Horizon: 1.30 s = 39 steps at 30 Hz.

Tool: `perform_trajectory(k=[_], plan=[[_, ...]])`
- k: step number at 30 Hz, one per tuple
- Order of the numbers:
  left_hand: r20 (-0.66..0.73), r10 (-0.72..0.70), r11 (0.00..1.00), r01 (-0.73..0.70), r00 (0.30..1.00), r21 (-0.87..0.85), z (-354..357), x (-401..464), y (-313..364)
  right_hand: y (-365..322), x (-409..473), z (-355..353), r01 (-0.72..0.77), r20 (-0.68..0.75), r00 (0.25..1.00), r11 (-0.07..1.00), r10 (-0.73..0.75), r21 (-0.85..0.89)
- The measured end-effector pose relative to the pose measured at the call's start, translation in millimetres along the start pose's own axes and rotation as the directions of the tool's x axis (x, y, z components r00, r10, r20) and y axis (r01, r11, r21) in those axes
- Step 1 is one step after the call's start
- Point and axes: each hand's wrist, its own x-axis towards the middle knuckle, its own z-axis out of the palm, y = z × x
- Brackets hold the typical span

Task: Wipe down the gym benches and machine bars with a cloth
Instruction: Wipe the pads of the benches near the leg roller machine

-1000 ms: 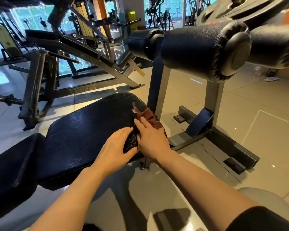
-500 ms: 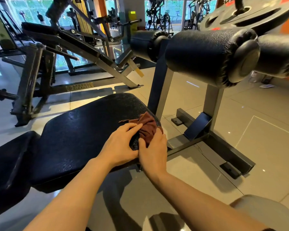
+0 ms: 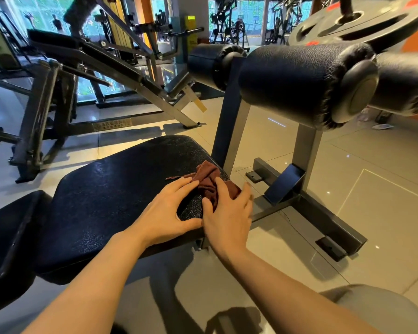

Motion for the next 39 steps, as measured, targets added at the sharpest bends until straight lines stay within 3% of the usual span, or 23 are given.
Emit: perform_trajectory(k=[3,8,13,18,27,34,39], plan=[[-0.030,-0.035,0.997,0.033,0.999,-0.066,-0.6,3.0,-1.6,1.1,-2.5,4.8,-0.024,0.038,0.999,0.985,0.018,0.172],[-0.125,-0.066,0.998,0.064,0.990,-0.019,2.8,4.9,-3.3,2.4,26.7,7.2,0.058,-0.028,0.998,0.991,-0.055,0.124],[-0.123,-0.073,0.997,0.073,0.990,-0.002,1.4,2.5,-1.3,8.6,69.2,-7.8,0.141,0.106,0.983,0.987,-0.148,0.074],[-0.150,-0.091,0.996,0.091,0.984,-0.008,1.1,7.9,2.9,5.3,14.0,-1.6,0.155,0.065,0.986,0.987,-0.152,-0.038],[-0.148,-0.156,0.984,0.166,0.977,0.063,5.7,12.0,18.4,2.2,36.8,3.5,0.064,0.038,0.997,0.997,-0.066,0.048],[-0.132,-0.147,0.986,0.156,0.980,0.058,4.9,11.4,13.4,4.2,-3.6,9.4,0.139,-0.024,0.990,0.988,-0.138,0.068],[-0.137,-0.140,0.987,0.149,0.981,0.056,4.3,12.3,10.9,9.0,45.6,2.7,0.054,0.014,0.998,0.988,-0.057,0.143]])
